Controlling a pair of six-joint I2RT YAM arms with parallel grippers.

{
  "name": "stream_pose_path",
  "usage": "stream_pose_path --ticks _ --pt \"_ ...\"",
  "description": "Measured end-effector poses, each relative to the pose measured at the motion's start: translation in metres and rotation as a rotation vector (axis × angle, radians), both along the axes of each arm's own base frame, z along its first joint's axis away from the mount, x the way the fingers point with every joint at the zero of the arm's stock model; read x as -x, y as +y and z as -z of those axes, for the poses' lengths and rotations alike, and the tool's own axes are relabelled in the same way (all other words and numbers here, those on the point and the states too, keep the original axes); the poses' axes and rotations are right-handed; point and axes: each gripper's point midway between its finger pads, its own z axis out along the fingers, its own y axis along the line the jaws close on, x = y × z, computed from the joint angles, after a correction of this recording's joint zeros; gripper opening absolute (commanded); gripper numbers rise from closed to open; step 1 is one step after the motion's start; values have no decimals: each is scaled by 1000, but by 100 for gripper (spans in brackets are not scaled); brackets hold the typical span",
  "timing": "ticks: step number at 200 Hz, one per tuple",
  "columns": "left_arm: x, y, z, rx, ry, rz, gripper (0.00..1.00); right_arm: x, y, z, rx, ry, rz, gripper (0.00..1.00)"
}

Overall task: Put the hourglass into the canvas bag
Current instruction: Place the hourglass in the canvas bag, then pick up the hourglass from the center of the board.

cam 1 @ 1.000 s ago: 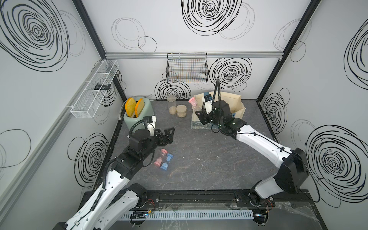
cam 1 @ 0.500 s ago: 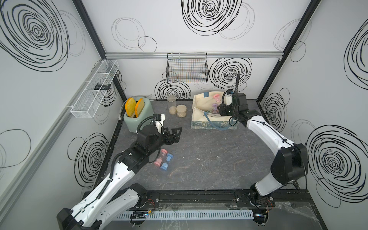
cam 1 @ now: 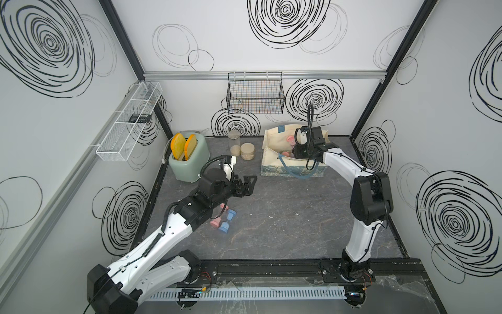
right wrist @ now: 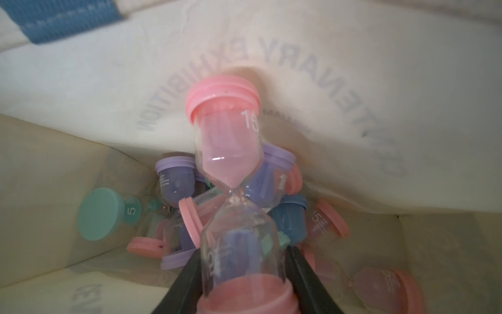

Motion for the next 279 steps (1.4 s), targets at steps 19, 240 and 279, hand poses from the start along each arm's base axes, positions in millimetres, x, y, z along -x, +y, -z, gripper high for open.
stream_pose_path --ticks 19,240,279 --pt "-1 0 -1 2 -4 0 96 -4 -3 8 21 27 22 48" --pt "21 34 14 -121 39 -65 96 129 81 -124 -198 -237 -296 98" --pt "31 47 55 -215 145 -90 97 194 117 -99 -231 -195 -453 97"
